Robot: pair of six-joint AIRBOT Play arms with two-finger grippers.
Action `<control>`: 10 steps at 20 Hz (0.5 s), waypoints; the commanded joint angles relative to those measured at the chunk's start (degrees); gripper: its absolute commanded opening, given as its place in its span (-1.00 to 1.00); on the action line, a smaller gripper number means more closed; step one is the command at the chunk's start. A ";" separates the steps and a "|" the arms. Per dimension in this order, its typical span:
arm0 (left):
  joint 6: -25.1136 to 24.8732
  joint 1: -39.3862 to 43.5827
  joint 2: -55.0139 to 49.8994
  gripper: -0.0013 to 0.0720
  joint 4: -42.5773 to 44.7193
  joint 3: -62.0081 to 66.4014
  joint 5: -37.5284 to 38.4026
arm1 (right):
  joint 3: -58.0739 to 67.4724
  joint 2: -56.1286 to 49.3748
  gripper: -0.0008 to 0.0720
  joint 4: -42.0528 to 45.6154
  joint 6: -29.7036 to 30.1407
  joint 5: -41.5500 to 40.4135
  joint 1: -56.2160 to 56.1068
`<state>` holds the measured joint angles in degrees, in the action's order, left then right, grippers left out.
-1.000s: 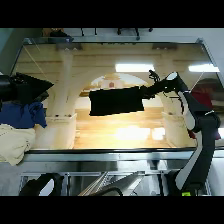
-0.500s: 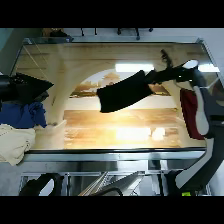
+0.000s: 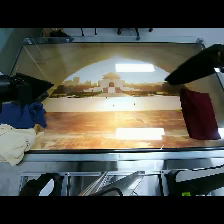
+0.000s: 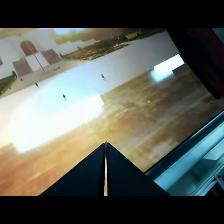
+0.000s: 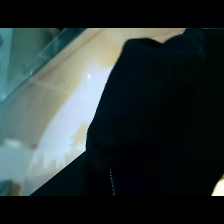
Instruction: Fold the shirts.
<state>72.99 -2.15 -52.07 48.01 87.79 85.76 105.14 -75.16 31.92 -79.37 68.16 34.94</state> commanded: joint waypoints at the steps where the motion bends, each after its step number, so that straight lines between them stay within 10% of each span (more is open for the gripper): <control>1: -0.59 -0.02 0.02 -0.93 0.04 -0.02 0.79 | 0.07 0.92 -0.91 3.26 -6.34 0.59 6.51; 10: -0.63 -0.02 0.02 -0.93 0.07 -0.02 1.49 | 0.07 4.42 -0.91 15.61 -16.94 3.26 9.51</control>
<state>72.40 -2.15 -52.07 48.05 87.79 87.13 105.14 -72.12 42.00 -90.96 70.50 43.90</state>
